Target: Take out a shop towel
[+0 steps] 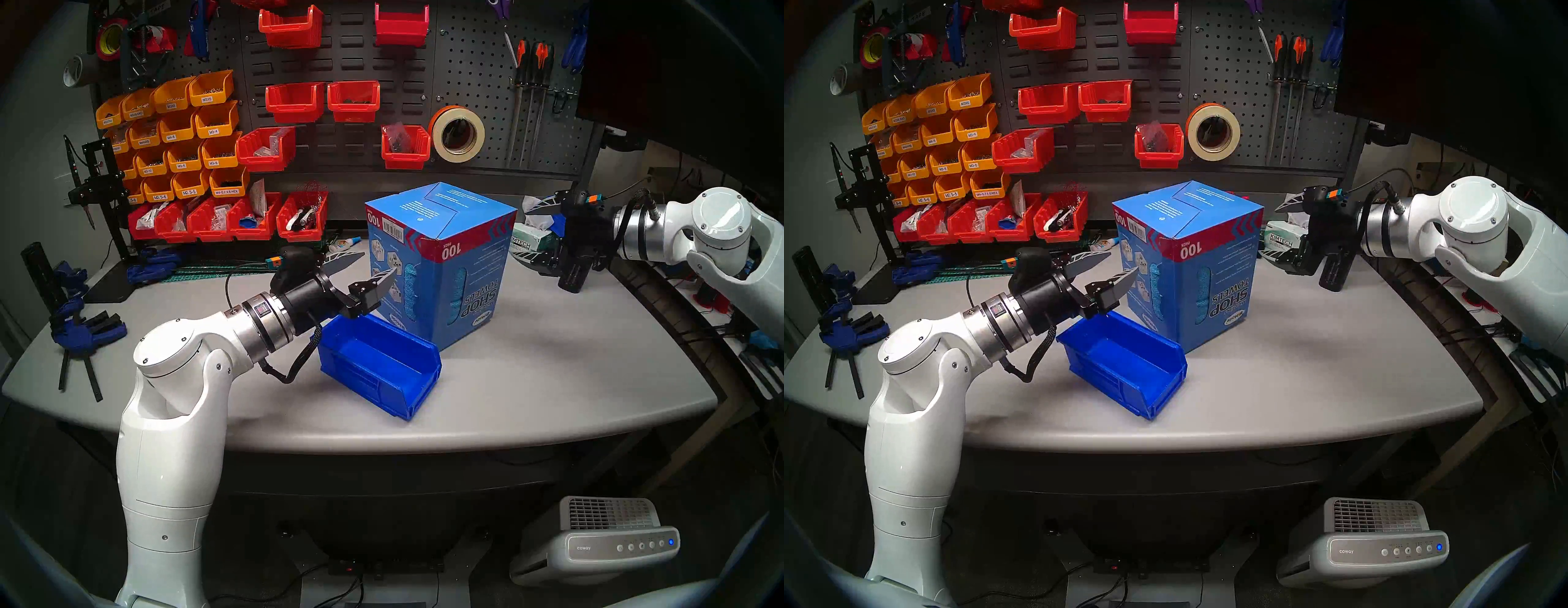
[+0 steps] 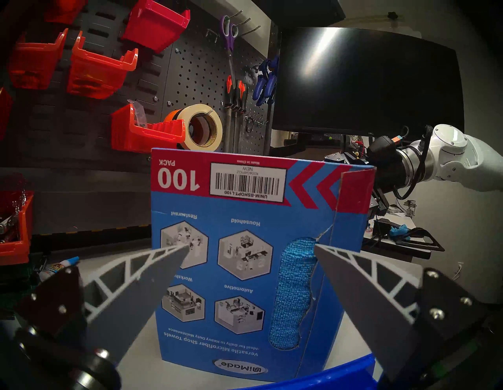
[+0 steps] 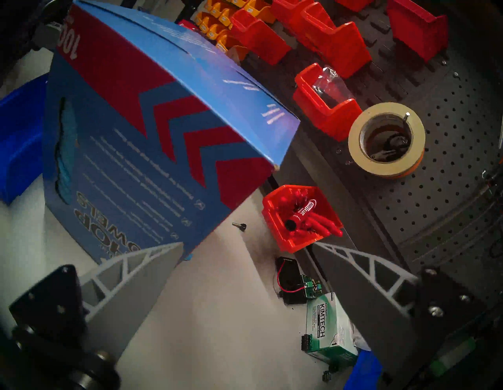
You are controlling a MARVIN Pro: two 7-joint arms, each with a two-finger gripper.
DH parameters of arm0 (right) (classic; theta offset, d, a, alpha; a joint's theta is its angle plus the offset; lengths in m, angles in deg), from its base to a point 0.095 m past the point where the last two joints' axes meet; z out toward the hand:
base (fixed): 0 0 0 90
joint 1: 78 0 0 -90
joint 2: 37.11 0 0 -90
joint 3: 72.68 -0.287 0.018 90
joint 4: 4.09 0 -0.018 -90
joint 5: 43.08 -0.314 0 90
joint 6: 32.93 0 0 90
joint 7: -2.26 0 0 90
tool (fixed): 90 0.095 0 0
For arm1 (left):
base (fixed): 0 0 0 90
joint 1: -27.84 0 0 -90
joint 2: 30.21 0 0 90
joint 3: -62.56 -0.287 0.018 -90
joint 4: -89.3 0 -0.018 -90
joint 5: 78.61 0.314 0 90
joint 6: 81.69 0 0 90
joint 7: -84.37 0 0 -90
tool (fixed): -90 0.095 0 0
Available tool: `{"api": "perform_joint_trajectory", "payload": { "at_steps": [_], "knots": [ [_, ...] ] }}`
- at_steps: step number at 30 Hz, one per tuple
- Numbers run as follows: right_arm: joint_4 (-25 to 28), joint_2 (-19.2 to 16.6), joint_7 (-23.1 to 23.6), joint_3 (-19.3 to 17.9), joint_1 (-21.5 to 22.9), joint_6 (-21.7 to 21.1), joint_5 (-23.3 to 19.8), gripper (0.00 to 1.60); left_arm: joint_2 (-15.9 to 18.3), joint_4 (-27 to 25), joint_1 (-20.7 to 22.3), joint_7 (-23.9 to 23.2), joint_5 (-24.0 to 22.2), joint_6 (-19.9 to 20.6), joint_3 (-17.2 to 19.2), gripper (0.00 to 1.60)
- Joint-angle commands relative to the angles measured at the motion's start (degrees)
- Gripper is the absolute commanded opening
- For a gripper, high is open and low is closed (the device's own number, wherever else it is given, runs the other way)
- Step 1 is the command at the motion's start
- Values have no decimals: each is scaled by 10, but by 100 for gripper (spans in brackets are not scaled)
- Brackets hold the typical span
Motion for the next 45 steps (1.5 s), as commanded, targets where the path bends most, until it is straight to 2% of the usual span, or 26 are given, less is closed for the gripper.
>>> {"api": "perform_joint_trajectory", "payload": {
  "at_steps": [1, 6, 8, 10, 12, 14, 19, 20, 21, 24, 30, 45],
  "knots": [
    [-41, 23, 74, -22, 32, 64, 21, 160, -4, -24, 0, 1, -6, 7, 5, 160],
    [-76, 40, 139, -24, 39, 97, 15, 160, -4, -27, 1, 1, -3, 14, 4, 160],
    [-81, 43, 142, -23, 40, 100, 13, 160, -4, -27, 2, 2, -3, 15, 3, 160],
    [-110, 55, 184, -25, 42, 104, -14, 160, -5, -28, 6, 2, -2, 20, 3, 160],
    [-120, 60, 201, -27, 43, 103, -22, 160, -5, -28, 8, 2, -2, 21, 3, 160],
    [-146, 74, 233, -32, 44, 93, -66, 160, -7, -29, 9, 1, -3, 25, 3, 160],
    [-185, 93, 263, -37, 41, 77, -135, 160, -8, -30, 8, 1, -1, 29, 4, 160],
    [-185, 93, 263, -37, 41, 77, -135, 160, -8, -30, 8, 1, -1, 29, 4, 160],
    [-197, 100, 275, -36, 39, 69, -156, 160, -8, -31, 7, 1, -2, 30, 5, 160],
    [-216, 112, 292, -32, 31, 61, -182, 160, -9, -33, 5, 2, -2, 31, 9, 160],
    [-226, 120, 298, -24, 21, 59, -203, 160, -8, -38, 0, 0, -2, 33, 15, 160],
    [-258, 142, 282, -16, 9, 76, -210, 160, -1, -56, -11, -7, 1, 44, 22, 160]
  ]
}}
